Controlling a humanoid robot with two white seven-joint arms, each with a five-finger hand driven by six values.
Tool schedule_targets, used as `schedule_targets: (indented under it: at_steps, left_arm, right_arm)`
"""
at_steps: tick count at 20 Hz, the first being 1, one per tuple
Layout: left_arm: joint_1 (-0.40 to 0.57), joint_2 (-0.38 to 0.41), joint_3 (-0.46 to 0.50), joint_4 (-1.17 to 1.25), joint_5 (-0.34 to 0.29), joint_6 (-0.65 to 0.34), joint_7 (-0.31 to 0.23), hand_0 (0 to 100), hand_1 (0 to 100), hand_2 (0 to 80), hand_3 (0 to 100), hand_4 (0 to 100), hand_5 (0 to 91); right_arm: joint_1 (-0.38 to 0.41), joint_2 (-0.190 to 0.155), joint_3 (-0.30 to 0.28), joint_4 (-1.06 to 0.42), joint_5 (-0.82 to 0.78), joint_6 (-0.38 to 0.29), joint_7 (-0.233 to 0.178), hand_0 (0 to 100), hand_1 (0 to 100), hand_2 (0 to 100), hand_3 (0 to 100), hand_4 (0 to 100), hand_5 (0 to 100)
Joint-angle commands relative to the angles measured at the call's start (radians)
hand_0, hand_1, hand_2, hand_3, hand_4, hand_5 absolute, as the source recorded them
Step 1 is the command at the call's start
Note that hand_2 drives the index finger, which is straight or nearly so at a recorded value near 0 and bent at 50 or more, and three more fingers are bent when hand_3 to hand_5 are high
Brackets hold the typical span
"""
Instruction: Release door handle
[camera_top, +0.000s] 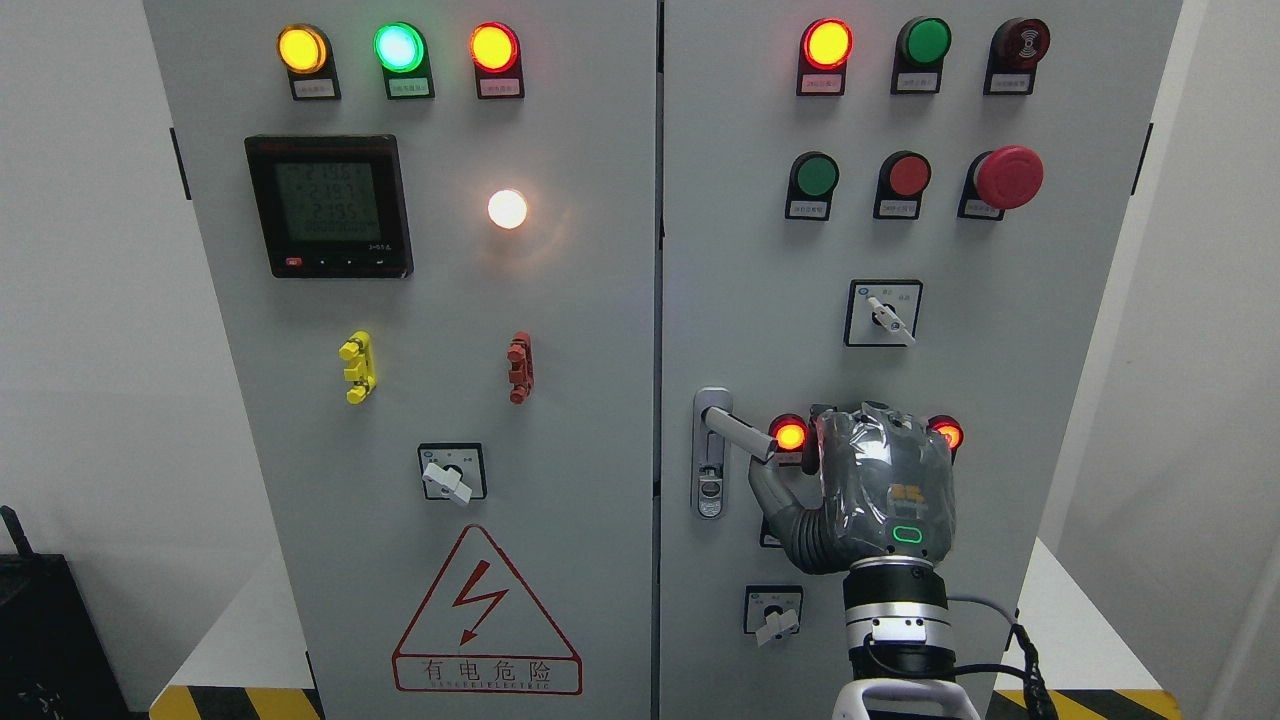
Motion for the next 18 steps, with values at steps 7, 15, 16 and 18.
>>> schedule_targets:
  at_steps: [7, 15, 16, 18]
  left_arm:
    - [0.0, 0.0, 0.0, 0.0, 0.0, 0.001, 0.0, 0, 0, 4.7, 11, 0, 0.0]
    - [0.0, 0.0, 0.0, 0.0, 0.0, 0.001, 0.0, 0, 0, 4.7, 11, 0, 0.0]
    - [0.0, 0.0, 0.0, 0.0, 0.0, 0.0, 0.0, 0, 0, 4.6, 11, 0, 0.0]
    - [0.0, 0.0, 0.0, 0.0, 0.0, 0.002, 0.0, 0, 0, 4.7, 11, 0, 0.0]
  right_arm:
    - [-0.012, 0.0, -0.004, 0.004, -0.001, 0.001, 0.0, 45, 40, 75, 96, 74, 69]
    - [-0.031, 0.0, -0.016, 0.005, -0.001, -0.001, 0.002, 45, 40, 75, 96, 74, 69]
    - [-0.031, 0.0, -0.016, 0.005, -0.001, -0.001, 0.002, 45, 40, 75, 96, 74, 69]
    - [-0.031, 0.0, -0.016, 0.005, -0.001, -0.001, 0.002, 45, 40, 75, 96, 74, 69]
